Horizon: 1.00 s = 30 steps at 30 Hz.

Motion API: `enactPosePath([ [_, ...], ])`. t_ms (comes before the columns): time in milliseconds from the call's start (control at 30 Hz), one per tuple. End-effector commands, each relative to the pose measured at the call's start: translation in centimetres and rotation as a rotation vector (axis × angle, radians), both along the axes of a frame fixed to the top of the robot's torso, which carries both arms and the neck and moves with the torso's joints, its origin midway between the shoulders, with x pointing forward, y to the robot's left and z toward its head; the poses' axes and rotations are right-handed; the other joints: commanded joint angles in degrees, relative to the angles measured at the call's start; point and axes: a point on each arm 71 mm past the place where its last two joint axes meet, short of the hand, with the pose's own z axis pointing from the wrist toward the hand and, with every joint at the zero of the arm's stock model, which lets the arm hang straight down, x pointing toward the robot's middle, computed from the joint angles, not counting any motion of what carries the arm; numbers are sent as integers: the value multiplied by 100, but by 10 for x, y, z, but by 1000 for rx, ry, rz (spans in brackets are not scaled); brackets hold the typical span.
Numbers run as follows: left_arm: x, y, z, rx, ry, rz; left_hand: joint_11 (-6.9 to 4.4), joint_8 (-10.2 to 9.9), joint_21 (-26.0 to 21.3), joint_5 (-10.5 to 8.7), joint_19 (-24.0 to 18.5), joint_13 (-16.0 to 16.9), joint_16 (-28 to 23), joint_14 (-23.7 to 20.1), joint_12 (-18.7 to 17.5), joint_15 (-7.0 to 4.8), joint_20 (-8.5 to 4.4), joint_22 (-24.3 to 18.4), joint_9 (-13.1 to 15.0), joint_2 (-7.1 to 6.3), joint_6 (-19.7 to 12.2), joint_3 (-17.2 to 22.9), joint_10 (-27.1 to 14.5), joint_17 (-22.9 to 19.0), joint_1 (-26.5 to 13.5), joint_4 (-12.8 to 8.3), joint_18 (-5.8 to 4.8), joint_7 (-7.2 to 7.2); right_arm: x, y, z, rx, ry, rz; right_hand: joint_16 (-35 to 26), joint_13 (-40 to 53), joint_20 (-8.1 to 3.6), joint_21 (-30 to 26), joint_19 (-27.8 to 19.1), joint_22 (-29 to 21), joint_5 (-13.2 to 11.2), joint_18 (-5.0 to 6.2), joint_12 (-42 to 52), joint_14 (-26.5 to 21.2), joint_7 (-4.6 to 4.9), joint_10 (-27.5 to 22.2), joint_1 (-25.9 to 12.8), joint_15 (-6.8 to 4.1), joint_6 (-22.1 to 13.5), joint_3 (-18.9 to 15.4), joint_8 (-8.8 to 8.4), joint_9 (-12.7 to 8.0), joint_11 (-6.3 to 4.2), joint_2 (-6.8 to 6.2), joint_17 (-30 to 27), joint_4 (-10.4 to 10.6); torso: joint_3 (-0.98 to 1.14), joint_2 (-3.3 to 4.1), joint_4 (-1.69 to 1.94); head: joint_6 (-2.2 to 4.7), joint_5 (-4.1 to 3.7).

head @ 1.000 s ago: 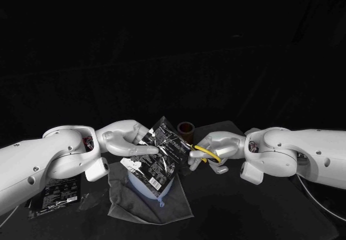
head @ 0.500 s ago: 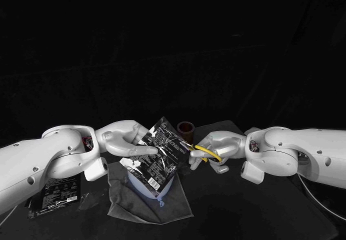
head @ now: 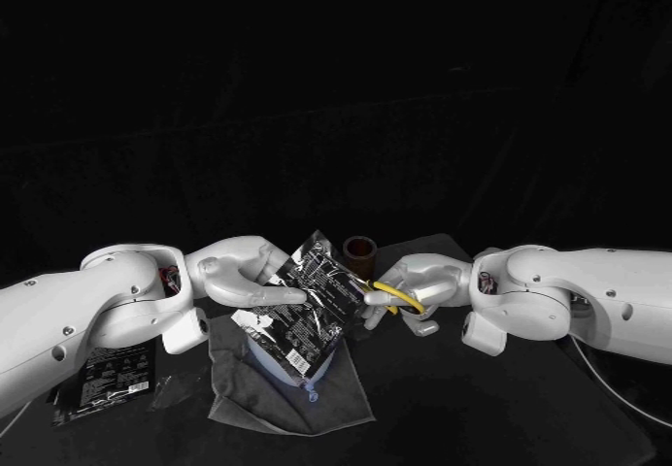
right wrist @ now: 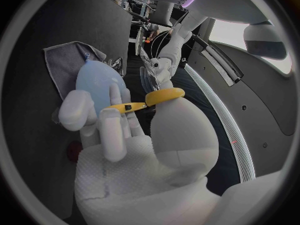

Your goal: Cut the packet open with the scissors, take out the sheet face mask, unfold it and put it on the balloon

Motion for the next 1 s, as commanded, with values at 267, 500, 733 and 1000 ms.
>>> enactPosePath([
  [267, -3, -1, -2, 20, 12, -35, -25, 17, 32, 20, -2, 12, 25, -18, 19, -40, -21, 7, 645, 13, 39, 111, 6, 9, 44, -97, 69, -3, 3, -1, 4, 23, -26, -18, -15, -119, 16, -108, -73, 505, -21, 83, 26, 77, 26, -87, -47, 44, -510, -43, -324, -203, 11, -137, -54, 1, 1, 1, -1, -8, 18],
  [500, -3, -1, -2, 27, 21, -41, -24, 17, 36, 20, -3, 15, 27, -17, 19, -40, -22, 9, 649, 14, 40, 109, 9, 15, 44, -96, 69, -2, 2, 2, 5, 31, -33, -12, -21, -150, 20, -163, -105, 486, -21, 92, 4, 68, 33, -144, -41, 52, -512, -29, -335, -221, 25, -119, -72, 0, 4, -1, -2, 9, 35],
  [733, -4, -1, -3, 37, 33, -49, -22, 16, 37, 20, -3, 16, 28, -17, 20, -40, -22, 10, 651, 15, 40, 108, 10, 18, 44, -95, 69, -1, 4, 3, 8, 38, -47, -17, -26, -175, 25, -172, -111, 483, -21, 93, -9, 60, 37, -185, -36, 61, -482, -21, -327, -229, 36, -108, -87, -2, 2, -1, -3, 26, 25],
  [1000, -4, -1, -4, 40, 43, -51, -21, 14, 39, 20, -4, 19, 29, -17, 20, -39, -21, 12, 654, 17, 39, 107, 11, 22, 43, -93, 69, 0, 6, 4, 9, 49, -52, -25, -37, -253, 46, -264, -163, 449, -18, 109, -23, 38, 68, -304, -45, 87, -595, -38, -402, -289, 67, -226, -127, 5, 1, 0, -1, 31, 14],
])
